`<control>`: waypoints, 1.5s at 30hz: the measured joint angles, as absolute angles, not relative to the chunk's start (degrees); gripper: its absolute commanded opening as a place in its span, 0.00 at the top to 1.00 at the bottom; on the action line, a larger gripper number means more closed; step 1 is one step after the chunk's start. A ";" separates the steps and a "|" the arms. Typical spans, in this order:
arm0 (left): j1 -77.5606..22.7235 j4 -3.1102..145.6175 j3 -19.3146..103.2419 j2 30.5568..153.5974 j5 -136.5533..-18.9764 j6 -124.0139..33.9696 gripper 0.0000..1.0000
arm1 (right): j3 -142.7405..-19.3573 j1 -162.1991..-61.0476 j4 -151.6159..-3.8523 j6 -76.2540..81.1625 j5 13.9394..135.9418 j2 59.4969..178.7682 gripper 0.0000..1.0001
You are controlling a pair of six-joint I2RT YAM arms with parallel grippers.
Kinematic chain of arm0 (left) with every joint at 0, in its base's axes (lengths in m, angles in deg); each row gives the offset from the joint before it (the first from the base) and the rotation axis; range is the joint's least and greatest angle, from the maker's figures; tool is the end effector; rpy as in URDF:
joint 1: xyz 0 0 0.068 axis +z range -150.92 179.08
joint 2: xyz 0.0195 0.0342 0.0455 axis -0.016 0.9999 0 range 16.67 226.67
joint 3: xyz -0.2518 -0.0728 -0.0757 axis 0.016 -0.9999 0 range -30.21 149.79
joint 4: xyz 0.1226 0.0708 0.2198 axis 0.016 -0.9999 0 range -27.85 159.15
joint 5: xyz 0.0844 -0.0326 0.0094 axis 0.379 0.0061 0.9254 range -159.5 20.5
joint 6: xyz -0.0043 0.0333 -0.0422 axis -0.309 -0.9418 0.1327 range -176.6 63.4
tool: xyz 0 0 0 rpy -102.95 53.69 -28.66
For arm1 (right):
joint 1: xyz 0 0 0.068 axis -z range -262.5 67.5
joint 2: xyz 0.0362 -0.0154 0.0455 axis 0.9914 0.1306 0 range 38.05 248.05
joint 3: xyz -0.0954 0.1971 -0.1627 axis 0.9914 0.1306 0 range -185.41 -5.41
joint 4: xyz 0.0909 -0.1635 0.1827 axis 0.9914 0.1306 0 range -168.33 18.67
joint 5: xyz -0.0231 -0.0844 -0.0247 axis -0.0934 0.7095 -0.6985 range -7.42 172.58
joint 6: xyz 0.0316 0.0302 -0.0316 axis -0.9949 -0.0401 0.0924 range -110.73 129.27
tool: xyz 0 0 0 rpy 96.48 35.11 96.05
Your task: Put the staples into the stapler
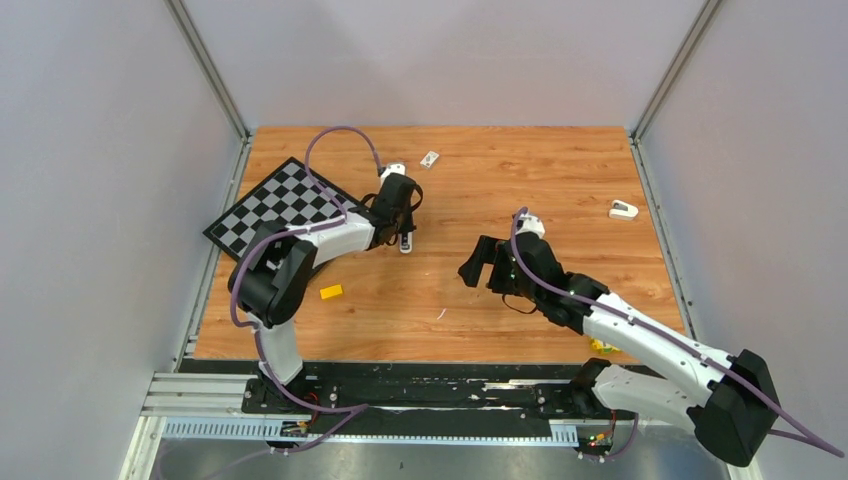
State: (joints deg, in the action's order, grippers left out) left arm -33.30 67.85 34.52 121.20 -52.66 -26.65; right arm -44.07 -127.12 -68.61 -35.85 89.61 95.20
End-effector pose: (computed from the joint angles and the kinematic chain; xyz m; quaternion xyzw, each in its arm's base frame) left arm 0.3386 -0.2026 0.1872 -0.0415 0.9016 -0.0978 0.4193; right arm 0.1629 0.1545 0.2627 0.0351 0.8564 0.3243 0.4003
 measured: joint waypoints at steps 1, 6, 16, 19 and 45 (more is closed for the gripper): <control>-33.30 67.50 34.76 121.92 -52.33 -26.67 0.82 | -44.05 -126.81 -67.67 -35.85 90.33 94.98 0.00; -33.30 66.93 35.64 124.68 -52.07 -26.84 0.74 | -44.05 -125.54 -65.07 -35.92 92.12 95.04 0.00; -33.30 64.07 37.78 124.39 -54.32 -27.11 0.38 | -45.88 -122.72 -59.76 -37.34 93.78 96.18 0.00; -33.30 61.14 37.82 120.33 -56.68 -26.65 0.33 | -48.88 -118.90 -57.14 -38.39 94.79 97.93 0.00; -33.30 38.01 25.78 73.49 -68.22 -38.01 0.00 | -89.68 -72.52 -50.45 -22.33 103.07 145.69 0.45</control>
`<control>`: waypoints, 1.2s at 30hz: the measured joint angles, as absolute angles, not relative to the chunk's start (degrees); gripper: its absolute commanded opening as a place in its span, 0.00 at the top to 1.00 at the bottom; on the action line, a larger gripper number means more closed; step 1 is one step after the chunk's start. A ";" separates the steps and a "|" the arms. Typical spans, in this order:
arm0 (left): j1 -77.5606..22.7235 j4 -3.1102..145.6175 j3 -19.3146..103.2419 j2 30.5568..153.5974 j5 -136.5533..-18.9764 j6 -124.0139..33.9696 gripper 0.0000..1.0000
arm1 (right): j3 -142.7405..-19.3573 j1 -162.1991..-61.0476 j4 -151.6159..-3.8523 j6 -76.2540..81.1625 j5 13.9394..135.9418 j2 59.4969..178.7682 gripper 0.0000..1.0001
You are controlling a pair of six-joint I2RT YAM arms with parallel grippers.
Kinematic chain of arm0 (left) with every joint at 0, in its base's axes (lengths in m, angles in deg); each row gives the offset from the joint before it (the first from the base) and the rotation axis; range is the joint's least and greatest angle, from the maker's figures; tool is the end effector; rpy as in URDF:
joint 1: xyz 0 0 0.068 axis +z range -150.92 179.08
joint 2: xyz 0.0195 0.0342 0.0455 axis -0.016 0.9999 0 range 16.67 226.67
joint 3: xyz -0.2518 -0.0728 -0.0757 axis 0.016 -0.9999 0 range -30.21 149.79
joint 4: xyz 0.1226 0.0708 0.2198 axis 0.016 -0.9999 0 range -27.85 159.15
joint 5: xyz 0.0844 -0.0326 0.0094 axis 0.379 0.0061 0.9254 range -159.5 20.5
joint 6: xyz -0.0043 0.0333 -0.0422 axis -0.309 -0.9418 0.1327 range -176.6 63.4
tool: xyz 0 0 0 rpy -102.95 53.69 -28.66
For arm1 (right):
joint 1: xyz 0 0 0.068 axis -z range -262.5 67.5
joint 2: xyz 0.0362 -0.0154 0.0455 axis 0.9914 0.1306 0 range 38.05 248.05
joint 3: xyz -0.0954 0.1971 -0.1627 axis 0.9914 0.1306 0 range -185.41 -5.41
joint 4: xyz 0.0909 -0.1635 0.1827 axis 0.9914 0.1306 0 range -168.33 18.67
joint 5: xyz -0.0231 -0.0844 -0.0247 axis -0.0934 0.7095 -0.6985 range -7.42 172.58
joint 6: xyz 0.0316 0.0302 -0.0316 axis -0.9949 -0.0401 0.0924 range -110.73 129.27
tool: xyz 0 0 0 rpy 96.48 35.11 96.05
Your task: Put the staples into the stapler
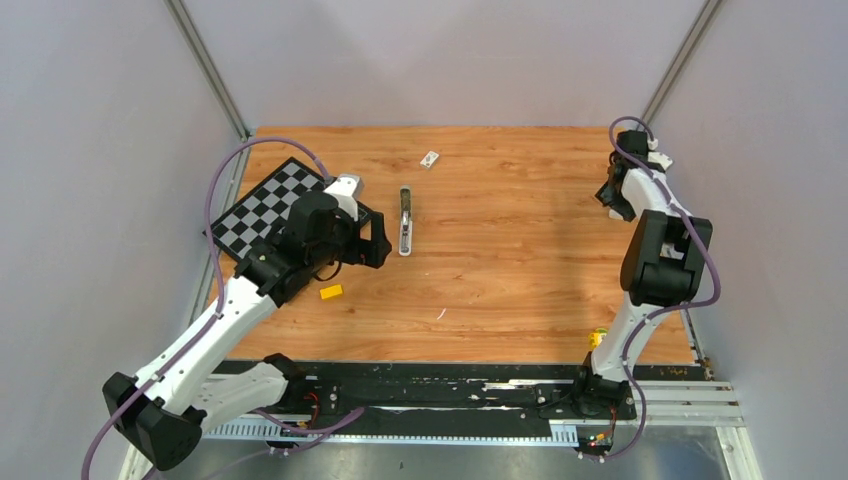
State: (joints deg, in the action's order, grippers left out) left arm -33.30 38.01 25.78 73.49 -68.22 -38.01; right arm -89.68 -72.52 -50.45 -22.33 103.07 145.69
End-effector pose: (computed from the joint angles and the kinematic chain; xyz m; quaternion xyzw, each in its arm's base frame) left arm 0.1815 -0.1142 0.3328 0.0996 0.8688 -0.1998 0.4420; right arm 0.4074 -0.0844 0.2392 0.3846 0.8470 -0.1035 0.3521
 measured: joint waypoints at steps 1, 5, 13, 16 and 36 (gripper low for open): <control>-33.30 37.49 25.45 73.07 -67.63 -38.43 0.00 | -89.84 -71.58 -50.39 -22.54 102.70 146.76 0.47; -33.30 36.22 25.26 72.13 -65.67 -40.11 0.00 | -90.95 -68.76 -50.28 -23.68 101.54 149.71 0.54; -33.30 35.72 24.58 71.50 -63.77 -41.40 0.00 | -95.72 -67.47 -51.28 -25.84 99.58 153.66 0.54; -33.30 35.54 24.49 71.50 -63.48 -41.47 0.00 | -96.42 -67.25 -51.41 -26.43 98.74 154.93 0.54; -33.30 35.57 24.47 71.89 -62.39 -41.44 0.00 | -96.92 -66.18 -51.67 -27.24 95.49 158.67 0.74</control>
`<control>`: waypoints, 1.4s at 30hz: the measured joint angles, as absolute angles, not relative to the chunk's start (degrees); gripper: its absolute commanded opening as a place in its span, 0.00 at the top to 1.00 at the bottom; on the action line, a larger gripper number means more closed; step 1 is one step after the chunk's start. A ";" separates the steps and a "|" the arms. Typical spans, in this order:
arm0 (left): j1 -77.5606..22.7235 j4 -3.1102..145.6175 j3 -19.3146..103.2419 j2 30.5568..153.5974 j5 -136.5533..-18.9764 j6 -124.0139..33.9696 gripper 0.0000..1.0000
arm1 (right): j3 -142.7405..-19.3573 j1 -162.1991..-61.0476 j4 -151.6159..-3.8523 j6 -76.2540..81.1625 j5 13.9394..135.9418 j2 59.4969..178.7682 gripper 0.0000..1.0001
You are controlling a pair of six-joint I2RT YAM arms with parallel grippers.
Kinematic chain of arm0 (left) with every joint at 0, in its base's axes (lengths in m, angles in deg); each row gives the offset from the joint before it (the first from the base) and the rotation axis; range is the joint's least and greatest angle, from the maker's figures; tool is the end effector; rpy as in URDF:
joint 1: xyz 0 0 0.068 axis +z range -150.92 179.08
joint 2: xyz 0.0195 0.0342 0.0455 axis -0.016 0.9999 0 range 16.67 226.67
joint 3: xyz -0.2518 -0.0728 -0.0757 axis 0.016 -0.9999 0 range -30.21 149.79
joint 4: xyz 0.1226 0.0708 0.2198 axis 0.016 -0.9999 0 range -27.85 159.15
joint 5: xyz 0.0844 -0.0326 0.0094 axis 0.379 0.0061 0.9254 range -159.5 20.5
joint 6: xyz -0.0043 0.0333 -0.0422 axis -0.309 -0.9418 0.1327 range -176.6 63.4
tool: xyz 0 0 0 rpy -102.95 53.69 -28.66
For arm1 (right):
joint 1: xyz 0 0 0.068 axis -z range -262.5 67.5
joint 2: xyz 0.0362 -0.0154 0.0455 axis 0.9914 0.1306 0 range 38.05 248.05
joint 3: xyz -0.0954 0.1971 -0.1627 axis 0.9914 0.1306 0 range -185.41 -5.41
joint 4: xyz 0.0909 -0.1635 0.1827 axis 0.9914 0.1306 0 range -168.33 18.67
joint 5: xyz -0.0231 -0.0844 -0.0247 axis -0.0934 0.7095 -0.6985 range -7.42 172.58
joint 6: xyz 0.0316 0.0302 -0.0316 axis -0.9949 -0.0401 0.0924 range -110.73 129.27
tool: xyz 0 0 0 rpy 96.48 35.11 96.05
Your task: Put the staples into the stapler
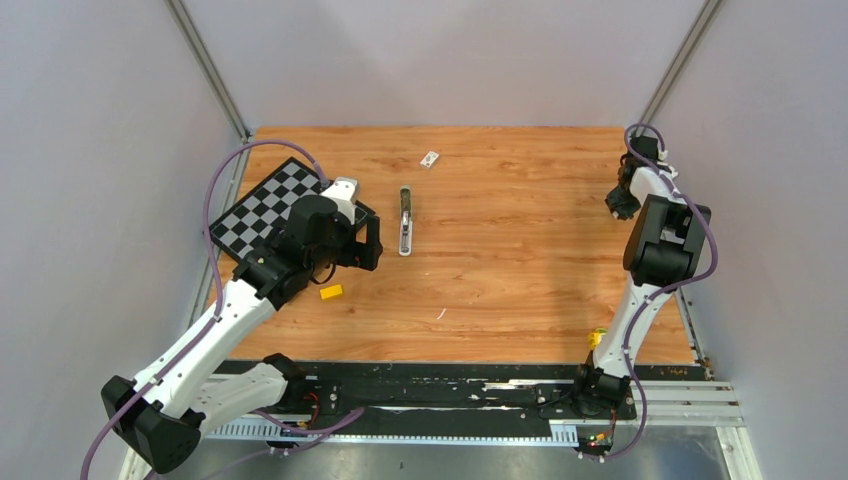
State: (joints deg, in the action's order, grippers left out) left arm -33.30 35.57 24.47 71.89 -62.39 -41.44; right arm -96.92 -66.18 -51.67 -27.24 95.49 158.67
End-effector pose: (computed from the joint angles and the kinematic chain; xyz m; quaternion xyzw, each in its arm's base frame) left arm 0.1760 -0.1064 0.3266 0.1033 0.8762 -0.1383 0.4501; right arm 0.4381 -0.1366 0.1840 0.4520 0.8358 -0.0545 0.3067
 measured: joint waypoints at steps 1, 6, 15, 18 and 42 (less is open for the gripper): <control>-33.30 35.57 24.47 71.89 -62.39 -41.44 0.00 | -96.92 -66.18 -51.70 -26.89 95.42 158.67 0.76; -33.30 35.59 24.19 71.46 -62.39 -41.44 0.00 | -96.90 -66.18 -51.74 -24.97 94.33 158.67 0.87; -33.30 36.05 23.27 68.66 -62.48 -41.42 0.02 | -90.54 -67.38 -52.40 -20.62 90.29 154.04 0.94; -33.30 36.16 23.14 68.50 -62.89 -41.33 0.06 | -85.55 -69.48 -52.81 -19.13 88.58 150.06 0.94; -33.30 59.15 14.17 74.06 -85.14 -14.69 0.27 | -52.59 -116.47 -65.25 -10.50 75.99 101.12 0.96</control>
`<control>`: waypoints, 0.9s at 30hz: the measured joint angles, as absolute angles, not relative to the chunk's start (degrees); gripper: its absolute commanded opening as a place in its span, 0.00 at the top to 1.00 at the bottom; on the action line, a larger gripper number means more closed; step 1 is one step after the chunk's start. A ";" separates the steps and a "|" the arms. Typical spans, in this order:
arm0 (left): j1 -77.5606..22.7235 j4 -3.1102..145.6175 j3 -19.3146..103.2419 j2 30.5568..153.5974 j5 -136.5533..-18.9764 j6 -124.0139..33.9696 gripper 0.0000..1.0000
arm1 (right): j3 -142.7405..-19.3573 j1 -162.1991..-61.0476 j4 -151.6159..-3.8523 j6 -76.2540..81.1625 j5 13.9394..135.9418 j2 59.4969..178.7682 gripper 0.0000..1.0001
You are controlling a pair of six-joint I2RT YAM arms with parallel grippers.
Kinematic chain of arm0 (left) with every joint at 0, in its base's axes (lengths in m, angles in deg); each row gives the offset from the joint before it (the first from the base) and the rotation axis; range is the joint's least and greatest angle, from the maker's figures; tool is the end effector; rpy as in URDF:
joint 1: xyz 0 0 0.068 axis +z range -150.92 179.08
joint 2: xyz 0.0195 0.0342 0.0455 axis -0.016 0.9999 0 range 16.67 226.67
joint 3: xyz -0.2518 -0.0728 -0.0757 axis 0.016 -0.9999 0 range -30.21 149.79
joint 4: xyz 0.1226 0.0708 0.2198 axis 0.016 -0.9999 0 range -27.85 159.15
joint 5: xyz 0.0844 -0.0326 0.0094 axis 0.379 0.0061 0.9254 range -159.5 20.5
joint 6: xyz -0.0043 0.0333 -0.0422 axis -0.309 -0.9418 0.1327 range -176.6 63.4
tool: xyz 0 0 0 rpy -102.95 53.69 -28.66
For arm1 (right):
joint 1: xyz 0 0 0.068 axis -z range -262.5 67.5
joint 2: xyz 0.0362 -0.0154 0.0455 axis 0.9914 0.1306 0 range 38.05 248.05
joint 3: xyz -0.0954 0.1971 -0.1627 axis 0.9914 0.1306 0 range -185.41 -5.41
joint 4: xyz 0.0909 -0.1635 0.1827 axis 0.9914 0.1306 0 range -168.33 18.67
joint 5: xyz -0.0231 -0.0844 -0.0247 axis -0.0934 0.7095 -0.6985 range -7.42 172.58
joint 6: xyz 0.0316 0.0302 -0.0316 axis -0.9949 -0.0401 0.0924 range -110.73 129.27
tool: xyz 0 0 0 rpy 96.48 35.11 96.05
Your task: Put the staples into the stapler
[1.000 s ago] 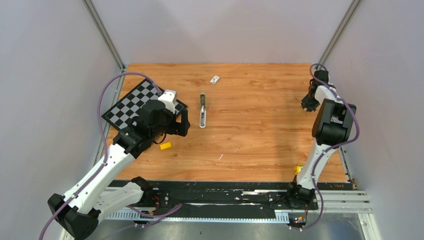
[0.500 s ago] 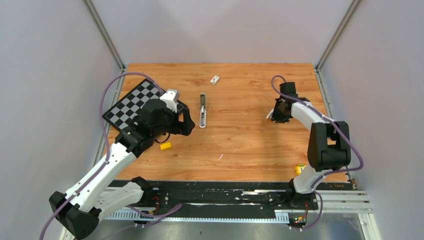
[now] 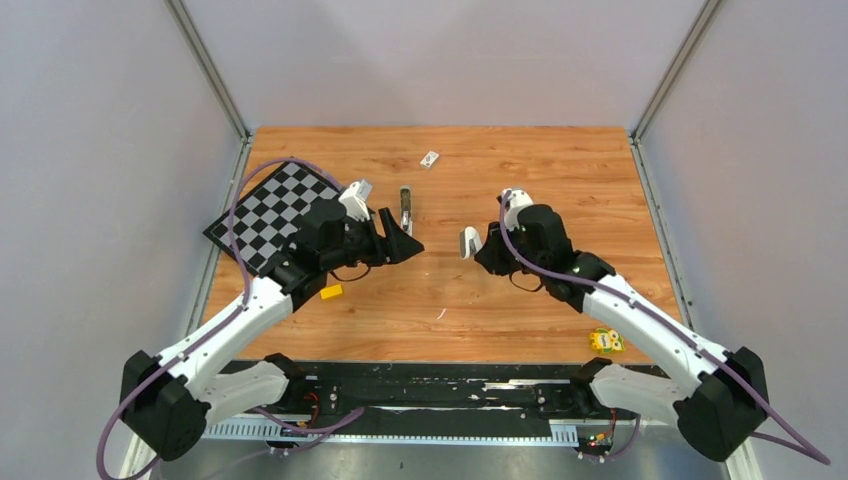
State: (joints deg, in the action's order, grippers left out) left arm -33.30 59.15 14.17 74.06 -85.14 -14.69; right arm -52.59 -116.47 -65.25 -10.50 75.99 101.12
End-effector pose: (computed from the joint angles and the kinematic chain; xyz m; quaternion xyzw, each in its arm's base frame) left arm 0.1888 -0.1312 0.2968 0.0062 0.8296 -0.4206 0.3673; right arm 0.2036 0.1420 0.2864 -0.1354 0.8499 0.2733 0.4297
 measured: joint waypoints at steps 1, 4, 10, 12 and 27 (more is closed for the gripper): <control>-33.30 61.07 14.13 75.48 -86.37 -13.73 0.27 | -51.98 -117.61 -65.95 -10.70 75.79 99.90 0.97; -33.30 66.17 14.13 79.08 -89.71 -11.61 0.25 | -50.08 -121.28 -68.26 -11.83 75.47 96.68 0.97; -34.20 72.09 14.13 82.41 -93.32 -10.49 0.23 | -49.42 -125.65 -70.10 -13.65 75.55 95.57 0.98; -35.35 73.36 14.17 83.35 -93.84 -10.49 0.26 | -49.38 -126.31 -70.71 -13.98 75.66 95.42 0.98; -39.38 76.92 14.79 90.58 -95.07 -8.94 0.32 | -49.38 -127.53 -72.79 -14.68 78.07 95.44 1.00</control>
State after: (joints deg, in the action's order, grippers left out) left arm -39.38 76.92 14.79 90.58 -95.07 -8.94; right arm -49.38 -127.53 -72.79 -14.68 78.07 95.44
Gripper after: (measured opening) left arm 0.703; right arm 0.217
